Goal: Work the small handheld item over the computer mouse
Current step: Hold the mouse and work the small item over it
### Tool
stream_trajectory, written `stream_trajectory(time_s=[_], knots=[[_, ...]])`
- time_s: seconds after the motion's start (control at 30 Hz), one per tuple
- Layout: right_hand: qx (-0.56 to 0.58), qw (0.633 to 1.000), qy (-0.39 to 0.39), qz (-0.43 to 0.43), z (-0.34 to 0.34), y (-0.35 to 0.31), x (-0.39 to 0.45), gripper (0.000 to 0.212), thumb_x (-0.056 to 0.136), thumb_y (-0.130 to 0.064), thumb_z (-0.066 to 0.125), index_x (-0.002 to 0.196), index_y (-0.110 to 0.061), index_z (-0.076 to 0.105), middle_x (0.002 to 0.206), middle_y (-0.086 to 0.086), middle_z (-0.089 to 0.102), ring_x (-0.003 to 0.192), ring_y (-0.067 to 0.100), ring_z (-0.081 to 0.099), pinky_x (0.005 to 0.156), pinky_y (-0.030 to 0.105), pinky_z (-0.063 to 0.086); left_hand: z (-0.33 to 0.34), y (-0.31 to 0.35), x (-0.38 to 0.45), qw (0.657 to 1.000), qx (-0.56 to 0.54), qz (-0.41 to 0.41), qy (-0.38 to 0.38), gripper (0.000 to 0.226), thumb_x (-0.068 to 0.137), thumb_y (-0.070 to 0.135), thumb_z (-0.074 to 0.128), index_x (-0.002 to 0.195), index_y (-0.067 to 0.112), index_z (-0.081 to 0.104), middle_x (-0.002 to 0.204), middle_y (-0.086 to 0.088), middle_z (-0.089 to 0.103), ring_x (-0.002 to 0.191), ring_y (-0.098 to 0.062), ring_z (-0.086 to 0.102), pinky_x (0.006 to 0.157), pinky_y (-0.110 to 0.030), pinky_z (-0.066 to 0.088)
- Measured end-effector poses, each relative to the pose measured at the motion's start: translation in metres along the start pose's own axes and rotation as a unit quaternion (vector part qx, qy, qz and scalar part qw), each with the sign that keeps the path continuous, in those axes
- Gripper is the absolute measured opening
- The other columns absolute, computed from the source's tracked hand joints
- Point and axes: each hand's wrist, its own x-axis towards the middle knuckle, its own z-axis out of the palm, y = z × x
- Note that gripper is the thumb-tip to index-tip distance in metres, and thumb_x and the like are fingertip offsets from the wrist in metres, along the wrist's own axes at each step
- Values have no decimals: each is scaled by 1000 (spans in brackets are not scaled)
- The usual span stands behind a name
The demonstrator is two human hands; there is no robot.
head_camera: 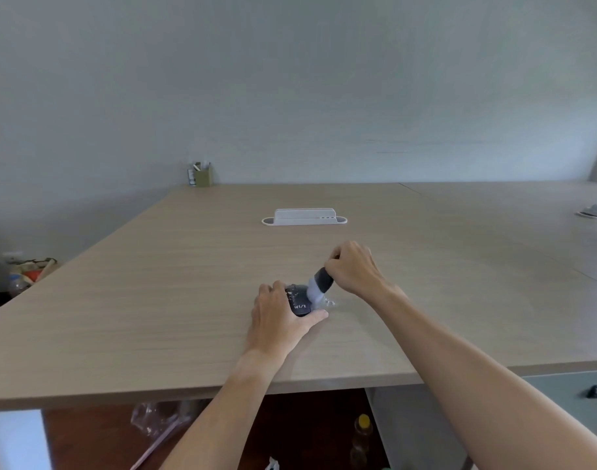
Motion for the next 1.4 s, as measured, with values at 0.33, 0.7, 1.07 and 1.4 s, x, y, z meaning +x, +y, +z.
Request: stream_trajectory(time_s=[0.33, 0.7, 1.07, 1.4], knots=[[14, 999, -31, 0, 0, 1, -4, 15, 71, -4, 52, 58, 4, 51, 63, 11, 37, 64, 21, 30, 53, 32, 24, -3, 2, -2, 999, 7, 18, -42, 54, 71, 48, 68, 120, 38, 50, 103, 4, 41, 108, -23, 52, 88, -31, 45], [110, 988, -106, 36, 1, 3, -16, 9, 65, -15, 56, 60, -10, 52, 64, 8, 41, 57, 22, 34, 55, 35, 30, 3, 0, -1, 997, 78, 20, 6, 71, 68, 59, 69, 124, 19, 48, 126, -1, 39, 122, -24, 37, 98, -34, 35], [78, 993, -86, 11, -1, -4, -15, 26, 75, -10, 54, 82, 13, 65, 66, 13, 55, 64, 22, 44, 58, 31, 37, -5, -2, 6, 995, 72, 27, -61, 52, 76, 44, 64, 125, 30, 52, 125, 2, 46, 123, -25, 39, 99, -34, 32], [87, 995, -55, 14, -8, -4, -17, 21, 78, -9, 56, 79, 5, 71, 62, 4, 59, 62, 20, 48, 57, 29, 40, -6, -7, 11, 992, 84, 58, -78, 79, 68, 57, 67, 138, 37, 36, 145, 11, 34, 131, -25, 32, 106, -39, 27]])
